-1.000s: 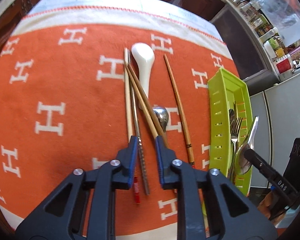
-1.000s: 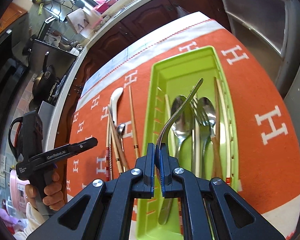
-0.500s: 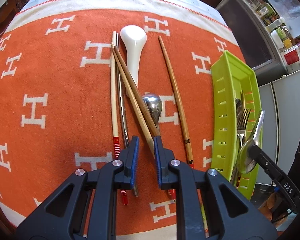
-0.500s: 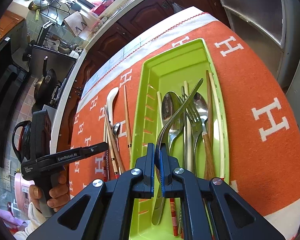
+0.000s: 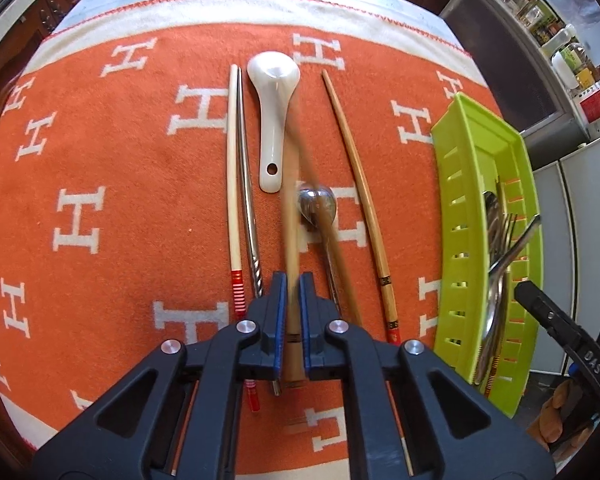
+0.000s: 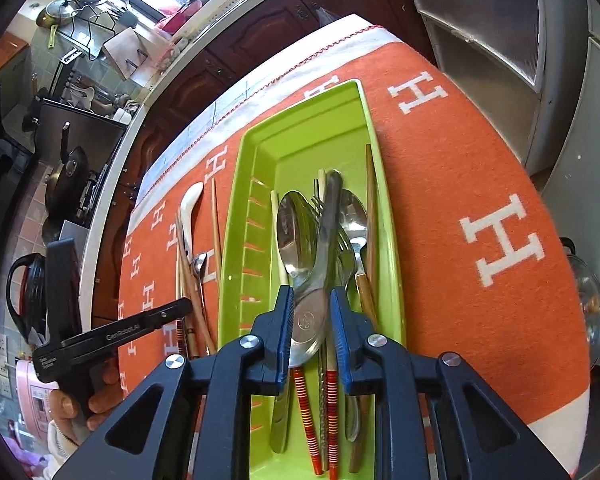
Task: Organize utensils
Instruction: 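Grasp a red-tipped wooden chopstick with the left tool while the right tool releases the spoon, then carry the chopstick into the green tray and open the left tool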
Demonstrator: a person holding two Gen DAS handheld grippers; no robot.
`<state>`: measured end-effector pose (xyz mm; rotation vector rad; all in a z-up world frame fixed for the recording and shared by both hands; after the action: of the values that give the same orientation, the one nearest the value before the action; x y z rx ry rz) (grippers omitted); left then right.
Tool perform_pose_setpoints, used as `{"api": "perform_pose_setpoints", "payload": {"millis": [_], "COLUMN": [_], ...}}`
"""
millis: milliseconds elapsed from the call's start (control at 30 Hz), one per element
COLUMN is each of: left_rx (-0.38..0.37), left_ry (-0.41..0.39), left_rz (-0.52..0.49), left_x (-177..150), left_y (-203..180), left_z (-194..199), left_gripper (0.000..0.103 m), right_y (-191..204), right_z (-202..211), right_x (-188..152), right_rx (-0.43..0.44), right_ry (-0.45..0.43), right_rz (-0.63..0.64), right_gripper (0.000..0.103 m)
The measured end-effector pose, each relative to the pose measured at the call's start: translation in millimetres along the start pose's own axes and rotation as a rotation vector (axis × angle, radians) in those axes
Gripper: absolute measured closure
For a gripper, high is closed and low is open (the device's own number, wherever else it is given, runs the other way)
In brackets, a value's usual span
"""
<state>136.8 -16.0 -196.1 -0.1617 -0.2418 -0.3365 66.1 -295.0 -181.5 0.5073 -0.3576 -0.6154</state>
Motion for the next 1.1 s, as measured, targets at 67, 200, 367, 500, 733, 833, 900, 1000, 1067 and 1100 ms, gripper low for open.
{"api": "perform_pose_setpoints", "payload": {"millis": [67, 200, 367, 500, 733, 833, 900, 1000, 1067, 1100], "left_rx": [0.001, -0.012, -0.043, -0.078, -0.144, -0.165, -0.174, -0.154, -0.124, -0.116], "left_ry": [-0.01, -0.032, -0.078, -0.12, -0.135, -0.112, -0.088, -0.056, -0.028, -0.019], "left_rz": [0.001, 0.001, -0.026, -0.078, -0.16, -0.182, -0.19, -0.194, -0.199, -0.199], "left_x": [-2.0, -7.9, -13.5, -8.9, 8.9, 14.5, 18.5, 21.3, 21.0, 20.2], "left_y": [1.0, 0.1, -7.6, -31.8, -87.7, -106.4, -119.3, -130.0, -130.9, -130.2], "left_z": [7.2, 24.9, 57.5, 82.2, 95.7, 88.0, 77.4, 58.0, 43.6, 38.3], "left_gripper": [0.099, 0.099, 0.099, 0.099, 0.099, 0.099, 0.099, 0.099, 0.099, 0.099], "right_y": [3.3, 7.9, 9.6, 11.8, 16.5, 15.6, 13.0, 8.9, 7.0, 6.4], "right_z": [-1.1, -1.5, -0.1, -2.7, 9.8, 19.0, 26.2, 35.0, 40.1, 42.1], "right_x": [-1.7, -4.8, -3.0, -0.2, 0.7, -1.0, -0.9, -1.2, -1.6, -1.7], "right_rx": [-0.001, -0.009, -0.014, -0.041, -0.034, -0.025, -0.018, -0.014, -0.013, -0.011], "right_ry": [0.0, -0.003, -0.02, -0.037, -0.066, -0.072, -0.082, -0.097, -0.104, -0.105], "right_rz": [0.015, 0.036, 0.043, 0.066, 0.075, 0.07, 0.061, 0.044, 0.04, 0.04], "right_gripper": [0.084, 0.084, 0.084, 0.084, 0.084, 0.084, 0.084, 0.084, 0.084, 0.084]}}
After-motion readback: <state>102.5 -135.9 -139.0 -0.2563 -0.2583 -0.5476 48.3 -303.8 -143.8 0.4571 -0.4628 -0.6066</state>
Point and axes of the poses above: each gripper's, at about its wrist camera, not at the fingertips, and z roughly against the way its jaws point, y to its left, x to its top, the point moved 5 cm from there along -z, roughly the way its jaws point, and after that the axes turned 15 degrees about -z, right-handed, at the moved point
